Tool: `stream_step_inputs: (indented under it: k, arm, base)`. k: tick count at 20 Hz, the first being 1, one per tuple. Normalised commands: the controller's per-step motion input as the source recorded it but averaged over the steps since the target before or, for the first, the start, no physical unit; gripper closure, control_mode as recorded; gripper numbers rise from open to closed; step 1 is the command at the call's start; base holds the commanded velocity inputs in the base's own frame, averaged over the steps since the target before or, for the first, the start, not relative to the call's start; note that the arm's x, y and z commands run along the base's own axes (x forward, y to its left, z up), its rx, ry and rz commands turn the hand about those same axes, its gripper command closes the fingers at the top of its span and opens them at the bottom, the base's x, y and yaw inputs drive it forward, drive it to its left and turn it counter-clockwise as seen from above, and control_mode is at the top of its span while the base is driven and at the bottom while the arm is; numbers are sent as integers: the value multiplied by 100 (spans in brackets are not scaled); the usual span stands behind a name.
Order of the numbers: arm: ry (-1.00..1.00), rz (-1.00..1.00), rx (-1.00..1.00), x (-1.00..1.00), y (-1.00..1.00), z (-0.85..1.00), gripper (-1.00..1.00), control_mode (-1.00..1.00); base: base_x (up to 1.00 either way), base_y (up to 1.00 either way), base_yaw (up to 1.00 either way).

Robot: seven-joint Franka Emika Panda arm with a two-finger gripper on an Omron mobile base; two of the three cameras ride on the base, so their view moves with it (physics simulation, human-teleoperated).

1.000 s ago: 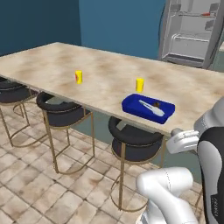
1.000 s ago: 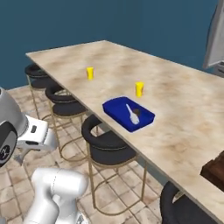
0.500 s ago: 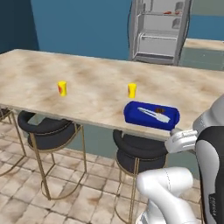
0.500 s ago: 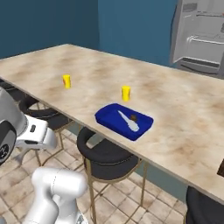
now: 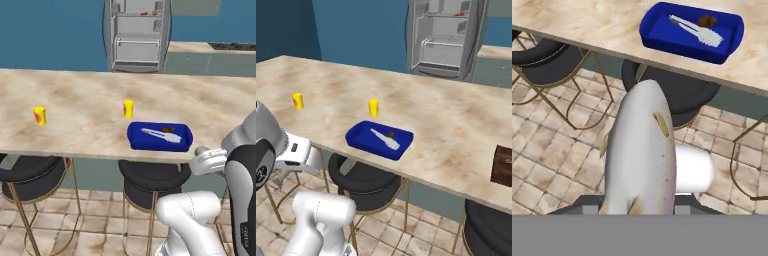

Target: Gather the carrot and onion from the fridge and place them on a tray on the dining counter. Then gather the chicken drumstick and fish from the fridge and place them on the other tray.

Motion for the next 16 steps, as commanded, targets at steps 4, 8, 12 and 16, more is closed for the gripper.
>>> stream_step_inputs:
  k: [4, 8, 12, 16]
  arm:
    - [0, 0, 0, 0, 0, 0, 100, 100]
    - [0, 0, 0, 0, 0, 0, 100, 100]
    - [0, 0, 0, 0, 0, 0, 100, 100]
    - [0, -12, 0, 74, 2, 0, 100, -100]
  base:
    - [65, 60, -43]
    - [83, 49, -36]
    - [86, 19, -27]
    - [22, 1, -5]
